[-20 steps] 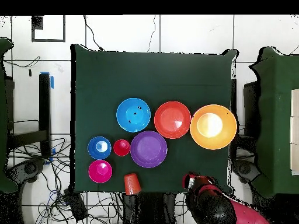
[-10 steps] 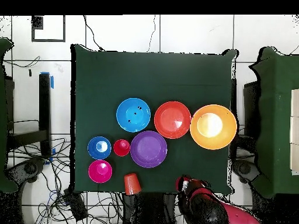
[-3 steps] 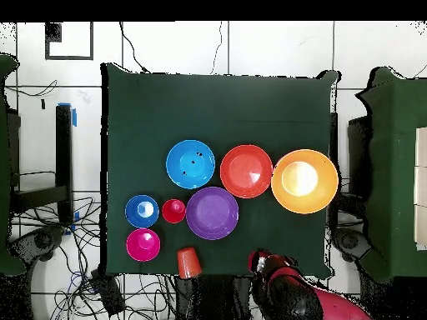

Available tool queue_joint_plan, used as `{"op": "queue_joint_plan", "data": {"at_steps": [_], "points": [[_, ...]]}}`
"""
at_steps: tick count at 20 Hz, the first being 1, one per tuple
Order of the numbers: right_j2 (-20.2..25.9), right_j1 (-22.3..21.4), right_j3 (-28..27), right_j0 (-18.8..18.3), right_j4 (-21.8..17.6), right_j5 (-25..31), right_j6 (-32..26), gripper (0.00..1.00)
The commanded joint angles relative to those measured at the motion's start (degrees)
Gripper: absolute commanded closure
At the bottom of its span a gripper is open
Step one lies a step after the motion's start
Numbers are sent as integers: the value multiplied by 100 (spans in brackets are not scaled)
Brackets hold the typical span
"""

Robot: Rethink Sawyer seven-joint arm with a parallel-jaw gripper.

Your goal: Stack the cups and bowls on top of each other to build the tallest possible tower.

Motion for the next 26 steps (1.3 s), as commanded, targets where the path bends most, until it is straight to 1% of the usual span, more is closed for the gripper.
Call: {"op": "queue_joint_plan", "data": {"at_steps": [1,4,5,6,9,12,16,17,19,20,21,22,23,24,26], "points": [[-58,623,-98,375,-255,-920,900,100],[-148,449,-148,514,-115,-493,823,100],[-177,458,-134,516,-120,-558,830,100],[-217,533,-91,497,-190,-747,847,100],[-394,745,-64,535,-324,-955,833,100],[-627,1140,-185,608,-511,-1095,760,100],[-432,1218,-254,453,-518,-976,647,100],[-428,1194,-311,475,-479,-897,632,100],[-333,977,-401,458,-444,-667,520,100],[-469,725,-451,532,-352,-462,504,100],[-499,569,-479,541,-291,-283,461,100],[-526,311,-605,637,-215,-55,369,100],[-519,232,-693,689,-195,60,307,100],[-581,191,-900,855,-115,365,223,100],[-659,260,-1182,1094,-54,569,251,100]]}}
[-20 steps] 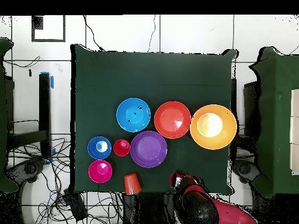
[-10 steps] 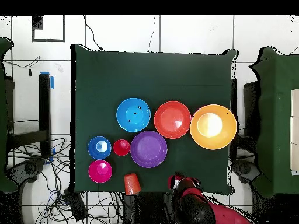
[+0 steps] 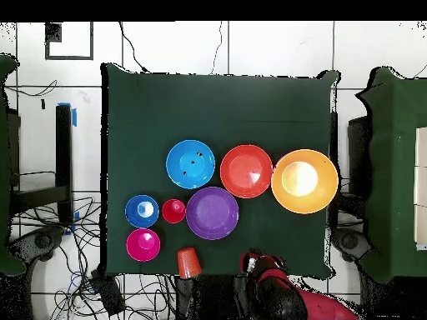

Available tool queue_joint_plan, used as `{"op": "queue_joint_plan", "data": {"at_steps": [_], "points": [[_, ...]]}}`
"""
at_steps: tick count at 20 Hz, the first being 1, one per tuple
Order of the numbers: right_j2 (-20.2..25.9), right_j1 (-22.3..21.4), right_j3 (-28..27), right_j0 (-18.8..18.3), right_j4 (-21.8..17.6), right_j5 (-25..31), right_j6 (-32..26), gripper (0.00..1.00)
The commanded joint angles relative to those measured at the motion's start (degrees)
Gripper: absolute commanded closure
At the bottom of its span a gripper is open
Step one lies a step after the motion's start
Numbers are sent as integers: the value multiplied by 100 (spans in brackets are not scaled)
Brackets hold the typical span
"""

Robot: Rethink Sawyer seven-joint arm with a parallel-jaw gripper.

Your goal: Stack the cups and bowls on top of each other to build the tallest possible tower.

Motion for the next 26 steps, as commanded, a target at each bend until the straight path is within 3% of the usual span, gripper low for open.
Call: {"op": "queue_joint_plan", "data": {"at_steps": [1,9,10,15,16,20,26], "points": [[-105,-143,-1152,752,186,1119,311,100],[-360,191,-1752,1281,374,1559,611,100],[-392,208,-1801,1329,375,1627,616,0],[-280,443,-1984,1242,353,1685,478,0],[-271,663,-2142,1221,398,1953,384,0],[-239,1526,-2406,1056,360,1872,356,0],[-428,2446,-2845,1158,423,1412,726,0]]}}
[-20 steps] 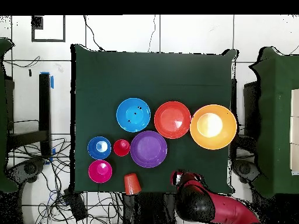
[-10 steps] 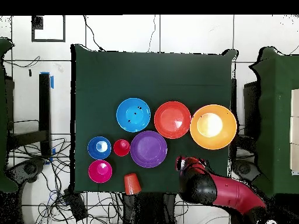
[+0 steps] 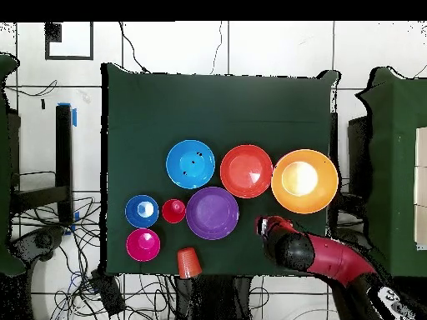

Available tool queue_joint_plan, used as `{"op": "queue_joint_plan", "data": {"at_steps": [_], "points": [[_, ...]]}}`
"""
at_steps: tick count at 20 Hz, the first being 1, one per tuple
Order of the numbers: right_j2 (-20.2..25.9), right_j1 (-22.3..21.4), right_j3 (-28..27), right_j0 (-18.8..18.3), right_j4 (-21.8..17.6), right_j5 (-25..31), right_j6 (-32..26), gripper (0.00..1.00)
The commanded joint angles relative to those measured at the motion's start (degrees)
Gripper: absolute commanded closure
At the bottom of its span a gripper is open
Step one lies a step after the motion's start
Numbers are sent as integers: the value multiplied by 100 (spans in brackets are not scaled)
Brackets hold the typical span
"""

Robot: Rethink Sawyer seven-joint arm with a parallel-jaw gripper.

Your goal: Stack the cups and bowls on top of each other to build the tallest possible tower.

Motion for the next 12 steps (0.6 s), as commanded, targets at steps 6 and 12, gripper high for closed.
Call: {"op": "queue_joint_plan", "data": {"at_steps": [6,12], "points": [[-451,1678,-566,575,919,-318,1753,0],[-646,2045,-338,804,1729,-748,2510,0]]}}
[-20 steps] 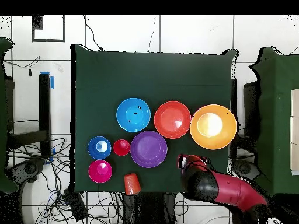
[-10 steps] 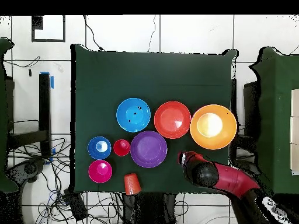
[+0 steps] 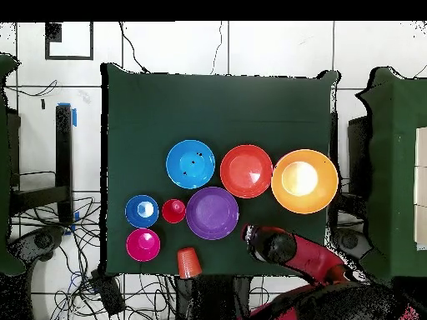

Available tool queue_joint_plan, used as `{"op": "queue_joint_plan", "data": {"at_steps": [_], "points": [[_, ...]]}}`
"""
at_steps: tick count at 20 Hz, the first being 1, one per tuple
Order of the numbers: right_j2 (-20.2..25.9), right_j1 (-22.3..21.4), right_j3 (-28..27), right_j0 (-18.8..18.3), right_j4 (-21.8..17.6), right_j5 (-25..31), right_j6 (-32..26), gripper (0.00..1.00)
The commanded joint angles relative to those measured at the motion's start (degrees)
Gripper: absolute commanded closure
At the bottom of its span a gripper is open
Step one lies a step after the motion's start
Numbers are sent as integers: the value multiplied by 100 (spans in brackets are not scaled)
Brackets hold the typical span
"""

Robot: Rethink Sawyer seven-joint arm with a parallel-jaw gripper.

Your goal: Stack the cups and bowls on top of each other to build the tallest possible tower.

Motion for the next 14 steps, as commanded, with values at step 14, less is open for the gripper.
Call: {"op": "queue_joint_plan", "data": {"at_steps": [14], "points": [[-218,519,-295,-35,470,-308,1847,0]]}}
